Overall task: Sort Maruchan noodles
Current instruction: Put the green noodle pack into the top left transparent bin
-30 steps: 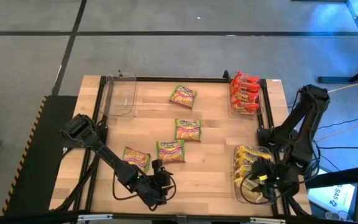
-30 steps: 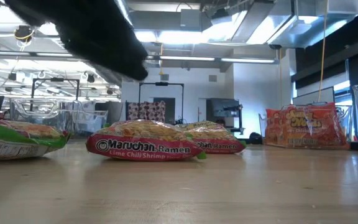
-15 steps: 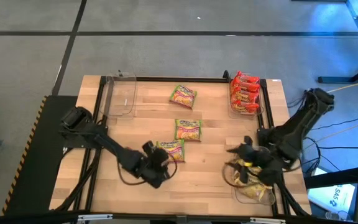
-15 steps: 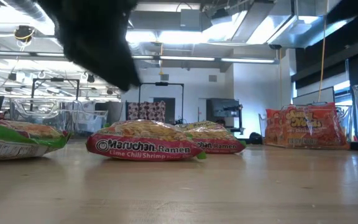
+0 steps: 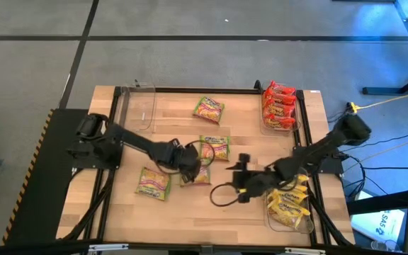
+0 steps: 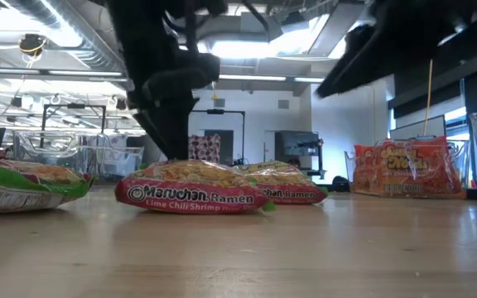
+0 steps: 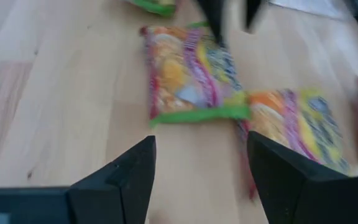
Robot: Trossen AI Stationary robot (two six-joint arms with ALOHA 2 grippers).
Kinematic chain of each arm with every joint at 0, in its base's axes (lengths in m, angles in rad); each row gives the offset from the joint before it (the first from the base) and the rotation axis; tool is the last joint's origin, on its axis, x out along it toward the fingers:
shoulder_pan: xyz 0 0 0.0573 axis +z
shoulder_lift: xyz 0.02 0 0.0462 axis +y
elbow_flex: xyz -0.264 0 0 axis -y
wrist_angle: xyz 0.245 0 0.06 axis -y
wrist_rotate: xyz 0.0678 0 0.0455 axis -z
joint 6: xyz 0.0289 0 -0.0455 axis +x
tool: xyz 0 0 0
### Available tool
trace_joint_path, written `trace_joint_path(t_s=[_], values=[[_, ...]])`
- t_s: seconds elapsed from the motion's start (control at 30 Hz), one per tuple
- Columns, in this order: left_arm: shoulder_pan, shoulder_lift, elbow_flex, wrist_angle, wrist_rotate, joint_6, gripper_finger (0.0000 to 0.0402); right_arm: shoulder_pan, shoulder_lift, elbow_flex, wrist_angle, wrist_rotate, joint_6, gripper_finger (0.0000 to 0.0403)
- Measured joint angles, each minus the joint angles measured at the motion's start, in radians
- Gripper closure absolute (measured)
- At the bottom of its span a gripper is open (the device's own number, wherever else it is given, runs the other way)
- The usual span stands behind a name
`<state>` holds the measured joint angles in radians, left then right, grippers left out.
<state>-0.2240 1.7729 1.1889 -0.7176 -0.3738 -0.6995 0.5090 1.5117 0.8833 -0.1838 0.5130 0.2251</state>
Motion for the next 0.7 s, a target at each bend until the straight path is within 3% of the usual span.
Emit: trace_joint_path(t_s=[0.27,0.37,0.7], values=[[0.108,-0.05,-0.002,-0.021,0.093,0.231,0.0172,-0.068,0.237,0.0,0.326,-0.043,-0.204,0.0182],[0.144,-0.067,-0.006,0.024,0.178,0.303,0.0172,-0.088,0.293,0.0,0.434,-0.05,-0.232,0.0182],[0.247,-0.141,-0.112,0.284,0.4,0.355,0.0173,-0.099,0.353,-0.002,0.501,-0.106,-0.206,0.0182]])
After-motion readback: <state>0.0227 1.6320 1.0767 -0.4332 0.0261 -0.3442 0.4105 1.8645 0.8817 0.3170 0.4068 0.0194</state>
